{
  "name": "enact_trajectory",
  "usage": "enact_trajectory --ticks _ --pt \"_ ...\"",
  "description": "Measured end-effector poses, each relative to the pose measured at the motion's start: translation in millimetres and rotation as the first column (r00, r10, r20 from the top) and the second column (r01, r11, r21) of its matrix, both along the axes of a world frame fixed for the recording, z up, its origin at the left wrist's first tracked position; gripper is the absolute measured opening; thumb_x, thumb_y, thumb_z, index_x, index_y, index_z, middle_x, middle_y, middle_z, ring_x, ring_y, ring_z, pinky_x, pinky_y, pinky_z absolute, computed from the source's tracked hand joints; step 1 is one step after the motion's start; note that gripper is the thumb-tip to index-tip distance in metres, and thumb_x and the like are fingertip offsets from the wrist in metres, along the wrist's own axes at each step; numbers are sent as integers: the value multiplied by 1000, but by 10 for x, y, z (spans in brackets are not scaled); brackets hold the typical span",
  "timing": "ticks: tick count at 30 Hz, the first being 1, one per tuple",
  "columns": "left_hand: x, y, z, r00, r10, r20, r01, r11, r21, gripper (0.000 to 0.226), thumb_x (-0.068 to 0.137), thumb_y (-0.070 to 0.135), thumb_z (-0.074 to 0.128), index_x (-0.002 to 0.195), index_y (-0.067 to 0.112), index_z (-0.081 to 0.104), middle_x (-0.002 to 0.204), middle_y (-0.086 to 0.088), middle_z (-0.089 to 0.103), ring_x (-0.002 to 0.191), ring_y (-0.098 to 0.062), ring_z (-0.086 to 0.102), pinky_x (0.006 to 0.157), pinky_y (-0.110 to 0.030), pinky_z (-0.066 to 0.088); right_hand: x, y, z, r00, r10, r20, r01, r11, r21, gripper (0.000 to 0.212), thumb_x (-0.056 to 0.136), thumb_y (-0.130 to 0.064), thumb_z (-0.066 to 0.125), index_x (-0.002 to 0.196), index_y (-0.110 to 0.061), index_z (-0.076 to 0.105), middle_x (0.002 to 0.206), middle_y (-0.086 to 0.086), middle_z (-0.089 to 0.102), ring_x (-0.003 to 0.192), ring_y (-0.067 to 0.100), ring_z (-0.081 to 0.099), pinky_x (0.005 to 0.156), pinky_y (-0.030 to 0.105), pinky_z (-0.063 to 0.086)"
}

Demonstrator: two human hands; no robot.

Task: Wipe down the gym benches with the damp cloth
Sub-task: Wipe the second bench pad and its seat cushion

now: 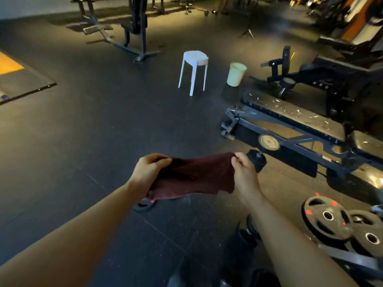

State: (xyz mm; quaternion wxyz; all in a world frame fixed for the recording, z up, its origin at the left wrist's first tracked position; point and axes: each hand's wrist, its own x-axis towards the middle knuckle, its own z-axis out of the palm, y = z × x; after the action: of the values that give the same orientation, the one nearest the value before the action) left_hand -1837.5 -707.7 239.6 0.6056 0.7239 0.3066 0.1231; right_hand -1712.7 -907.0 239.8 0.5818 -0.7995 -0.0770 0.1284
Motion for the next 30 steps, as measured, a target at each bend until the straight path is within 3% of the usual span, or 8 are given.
enact_trajectory --ticks 1,6,12,16,21,24,27,30 --pt "114 87 84 995 -83 -54 85 996 20 5 85 15 71 87 20 70 84 10 67 78 -2 60 59 0 41 122 111 91 997 43 61 -42 999 -20 16 102 -16 42 106 -15 58 103 -2 61 93 7 57 74 8 40" --pt "898 387 309 921 -352 -170 381 904 194 79 66 30 88 134 38 49 122 7 58 112 -10 56 98 -25 45 780 671 352 897 356 261 -310 929 -200 18 98 -13 51 111 -14 64 108 -7 62 103 7 56 83 2 34" --pt "1821 619 480 950 -301 -78 311 930 198 7 87 16 67 91 21 70 87 2 72 88 -21 69 85 -43 54 1490 1209 617 889 381 256 -321 915 -245 22 92 -23 63 113 -19 69 112 2 65 104 7 57 98 18 41" --pt "2439 886 714 986 -161 43 164 984 -71 10 91 12 63 88 8 72 89 -14 73 87 -30 70 87 -50 54 1963 1419 670 986 108 126 -76 969 -234 52 90 -41 63 137 -23 48 131 0 49 116 13 52 101 29 43" --pt "3296 1151 944 980 -139 142 184 900 -395 12 93 15 59 85 12 68 94 -21 69 90 -38 67 90 -54 52 2445 1536 616 987 -62 -151 38 987 -158 68 90 -59 52 138 -13 44 136 7 52 124 21 50 105 35 41" --pt "3765 1133 1029 960 -198 200 275 812 -516 13 97 14 53 90 13 63 92 -17 66 85 -31 67 77 -44 54 2684 1612 710 953 -48 -300 31 998 -59 55 95 -59 39 133 -19 46 130 16 56 120 33 53 95 33 41" --pt "4202 1060 1037 946 -260 192 323 758 -567 15 100 16 49 94 15 63 97 -15 66 90 -28 66 71 -37 52 2921 1662 864 916 8 -402 94 968 233 36 102 -48 34 115 -24 58 118 17 63 105 30 59 78 33 48" --pt "4618 962 939 926 -339 165 374 771 -515 14 100 17 49 99 16 62 105 -15 65 97 -28 64 74 -38 52 3237 1571 819 915 -73 -397 219 915 338 26 102 -32 44 108 -15 63 109 15 67 95 25 65 83 40 52"
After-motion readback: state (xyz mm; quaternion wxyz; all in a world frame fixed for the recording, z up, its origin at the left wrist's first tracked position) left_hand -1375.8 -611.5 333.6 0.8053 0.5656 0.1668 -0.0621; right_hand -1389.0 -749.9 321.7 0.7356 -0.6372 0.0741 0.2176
